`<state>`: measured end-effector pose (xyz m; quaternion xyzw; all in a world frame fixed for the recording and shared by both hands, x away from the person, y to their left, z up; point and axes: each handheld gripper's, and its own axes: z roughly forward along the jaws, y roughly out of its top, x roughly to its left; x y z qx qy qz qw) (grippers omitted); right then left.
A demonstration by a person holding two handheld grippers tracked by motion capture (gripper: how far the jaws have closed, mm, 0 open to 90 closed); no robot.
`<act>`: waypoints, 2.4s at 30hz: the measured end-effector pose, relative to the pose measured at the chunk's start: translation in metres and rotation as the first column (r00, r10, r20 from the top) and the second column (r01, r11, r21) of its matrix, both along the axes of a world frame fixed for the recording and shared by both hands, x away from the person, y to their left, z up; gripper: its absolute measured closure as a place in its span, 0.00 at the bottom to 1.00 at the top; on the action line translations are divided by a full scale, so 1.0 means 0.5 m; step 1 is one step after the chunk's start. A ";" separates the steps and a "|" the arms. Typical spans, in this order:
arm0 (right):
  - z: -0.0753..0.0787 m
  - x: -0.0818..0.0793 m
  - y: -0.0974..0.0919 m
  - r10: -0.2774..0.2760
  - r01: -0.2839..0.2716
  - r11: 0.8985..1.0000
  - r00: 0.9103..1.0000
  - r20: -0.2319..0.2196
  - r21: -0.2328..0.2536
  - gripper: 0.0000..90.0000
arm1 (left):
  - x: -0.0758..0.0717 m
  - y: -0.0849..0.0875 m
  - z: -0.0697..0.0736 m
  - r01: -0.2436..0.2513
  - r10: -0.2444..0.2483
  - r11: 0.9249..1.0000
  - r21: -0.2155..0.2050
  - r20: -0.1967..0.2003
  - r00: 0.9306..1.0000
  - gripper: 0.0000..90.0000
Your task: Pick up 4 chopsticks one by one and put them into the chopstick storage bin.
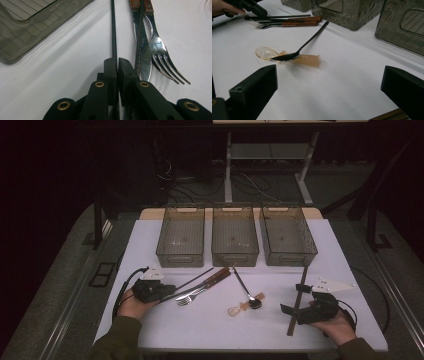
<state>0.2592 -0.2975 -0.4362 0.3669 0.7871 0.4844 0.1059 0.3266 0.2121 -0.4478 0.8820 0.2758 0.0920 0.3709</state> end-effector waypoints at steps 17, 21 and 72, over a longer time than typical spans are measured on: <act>0.000 0.000 0.000 0.000 0.000 1.000 1.000 0.002 -0.004 0.01 | -0.007 0.011 0.026 -0.026 0.027 0.999 -0.026 0.023 0.999 0.95; -0.004 0.003 0.001 -0.001 0.001 1.000 1.000 0.003 -0.003 0.01 | -0.011 0.012 0.033 -0.018 0.019 1.000 -0.024 0.030 0.999 0.95; -0.008 0.007 0.011 0.016 -0.016 1.000 1.000 -0.005 -0.016 0.01 | -0.051 -0.041 0.108 0.036 -0.028 0.985 -0.167 0.050 0.998 0.95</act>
